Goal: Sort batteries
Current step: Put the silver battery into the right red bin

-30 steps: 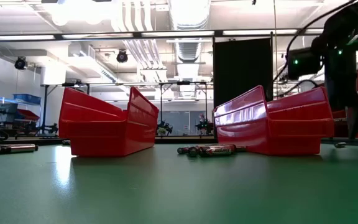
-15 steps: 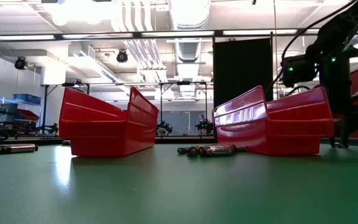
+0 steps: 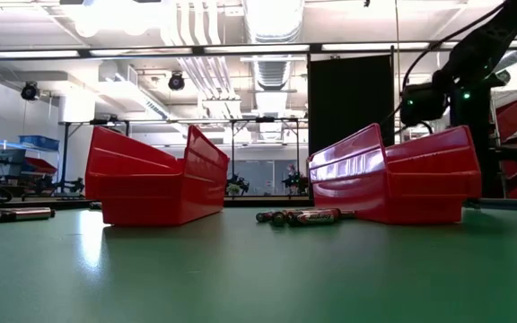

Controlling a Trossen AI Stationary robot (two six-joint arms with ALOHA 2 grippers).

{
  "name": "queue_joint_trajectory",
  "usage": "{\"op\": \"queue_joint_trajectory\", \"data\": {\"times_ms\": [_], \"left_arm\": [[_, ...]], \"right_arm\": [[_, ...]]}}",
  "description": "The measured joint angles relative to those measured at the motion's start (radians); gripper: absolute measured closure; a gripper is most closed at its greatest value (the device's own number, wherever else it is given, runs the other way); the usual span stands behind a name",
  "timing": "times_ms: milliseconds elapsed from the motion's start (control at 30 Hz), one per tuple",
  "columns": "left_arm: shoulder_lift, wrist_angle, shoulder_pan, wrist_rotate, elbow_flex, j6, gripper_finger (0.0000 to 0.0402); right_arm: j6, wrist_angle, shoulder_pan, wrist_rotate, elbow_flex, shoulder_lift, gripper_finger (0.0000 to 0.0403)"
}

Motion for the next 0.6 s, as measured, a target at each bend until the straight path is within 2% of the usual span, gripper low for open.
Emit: {"op": "queue_joint_trajectory", "data": {"times_ms": [267,600], "left_arm": [[0.014,0.051,0.0,0.0,0.0,-0.03,0.0246],[0.019,0.103,0.0,-0.001,0.0,-0.057,0.0246]], "right_arm": [[-0.142,0.247,-0.024,0.043,-0.045,0.012,0.0392],[-0.208,0.399,-0.024,0.106,-0.118,0.07,0.039]]}}
